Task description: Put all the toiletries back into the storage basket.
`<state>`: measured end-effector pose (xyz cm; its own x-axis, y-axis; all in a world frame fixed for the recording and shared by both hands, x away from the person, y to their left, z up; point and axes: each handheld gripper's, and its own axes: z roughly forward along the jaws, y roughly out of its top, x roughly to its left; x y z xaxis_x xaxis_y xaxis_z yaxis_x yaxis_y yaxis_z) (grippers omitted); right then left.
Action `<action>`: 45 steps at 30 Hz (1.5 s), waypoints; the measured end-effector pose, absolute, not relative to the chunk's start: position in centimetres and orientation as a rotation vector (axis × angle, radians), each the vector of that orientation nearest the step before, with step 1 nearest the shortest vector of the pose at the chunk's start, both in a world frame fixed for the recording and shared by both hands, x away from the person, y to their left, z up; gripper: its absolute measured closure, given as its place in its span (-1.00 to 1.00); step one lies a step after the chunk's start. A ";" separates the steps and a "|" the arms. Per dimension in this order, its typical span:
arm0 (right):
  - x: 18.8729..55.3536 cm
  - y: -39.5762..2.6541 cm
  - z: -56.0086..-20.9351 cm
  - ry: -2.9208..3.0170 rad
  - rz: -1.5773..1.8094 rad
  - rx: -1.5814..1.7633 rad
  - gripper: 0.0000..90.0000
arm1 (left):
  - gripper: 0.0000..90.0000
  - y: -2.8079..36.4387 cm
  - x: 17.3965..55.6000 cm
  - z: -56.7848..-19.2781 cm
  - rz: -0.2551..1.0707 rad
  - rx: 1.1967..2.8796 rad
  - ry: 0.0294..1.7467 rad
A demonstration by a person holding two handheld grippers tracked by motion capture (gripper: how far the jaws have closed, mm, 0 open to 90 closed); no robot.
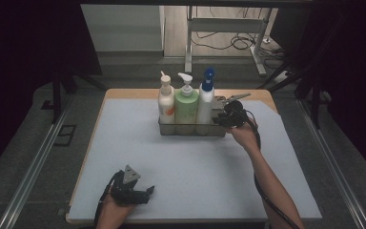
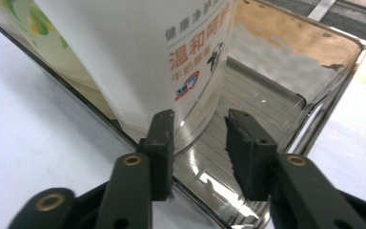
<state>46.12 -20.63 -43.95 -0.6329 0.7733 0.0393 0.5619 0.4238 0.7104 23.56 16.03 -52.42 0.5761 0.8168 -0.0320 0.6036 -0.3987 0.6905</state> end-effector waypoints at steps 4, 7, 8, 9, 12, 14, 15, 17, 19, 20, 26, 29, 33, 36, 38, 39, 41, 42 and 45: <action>45.8 -20.8 -43.7 2.384 1.035 1.154 0.26 | -0.73 16.0 23.6 -52.4 0.411 2.139 1.128; 45.6 -21.0 -43.5 2.385 1.042 1.143 0.18 | -0.73 16.0 23.6 -52.4 0.412 2.140 1.127; 45.5 -21.0 -43.4 2.385 1.041 1.142 0.15 | -0.73 16.0 23.6 -52.4 0.410 2.134 1.130; 45.4 -21.0 -43.4 2.384 1.039 1.132 0.13 | -0.73 16.0 23.6 -52.4 0.411 2.140 1.127; 45.1 -21.0 -43.2 2.385 1.049 1.124 0.06 | -0.73 16.0 23.6 -52.4 0.411 2.139 1.127; 44.9 -21.0 -43.0 2.390 1.050 1.118 0.02 | -0.73 16.0 23.6 -52.4 0.411 2.139 1.127; 44.8 -21.0 -43.0 2.390 1.051 1.115 0.00 | -0.73 16.0 23.6 -52.4 0.411 2.139 1.127; 44.5 -20.9 -42.8 2.390 1.058 1.109 -0.02 | -0.73 16.0 23.6 -52.4 0.411 2.139 1.128; 44.2 -20.9 -42.6 2.397 1.063 1.100 -0.07 | -0.73 16.0 23.6 -52.4 0.411 2.139 1.127; 44.0 -20.8 -42.6 2.401 1.063 1.090 -0.09 | -0.73 16.0 23.6 -52.4 0.411 2.139 1.127; 43.3 -20.8 -42.3 2.407 1.063 1.062 -0.19 | -0.73 16.0 23.6 -52.4 0.411 2.137 1.128; 43.0 -20.8 -42.2 2.404 1.069 1.056 -0.22 | -0.73 16.0 23.6 -52.4 0.411 2.137 1.128; 42.5 -20.9 -41.9 2.396 1.073 1.050 -0.29 | -0.73 16.0 23.5 -52.4 0.411 2.137 1.128; 42.1 -21.0 -41.8 2.397 1.064 1.029 -0.34 | -0.73 16.0 23.5 -52.4 0.411 2.137 1.128; 41.9 -21.0 -41.8 2.401 1.062 1.016 -0.36 | -0.73 16.0 23.5 -52.4 0.411 2.137 1.128; 41.8 -21.0 -41.8 2.400 1.062 1.011 -0.38 | -0.73 16.0 23.5 -52.4 0.411 2.137 1.128; 41.5 -21.1 -41.7 2.401 1.060 1.006 -0.38 | -0.73 16.0 23.5 -52.4 0.411 2.136 1.128; 41.3 -21.1 -41.7 2.400 1.060 1.001 -0.41 | -0.73 16.0 23.5 -52.4 0.412 2.136 1.128; 40.9 -21.1 -41.6 2.412 1.059 0.991 -0.43 | -0.73 16.0 23.5 -52.4 0.411 2.137 1.128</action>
<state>40.91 -21.07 -41.63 -0.7056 0.7084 -0.0171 0.4669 0.4829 0.7408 23.55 16.03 -52.44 0.5752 0.8173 -0.0340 0.6034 -0.3959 0.6923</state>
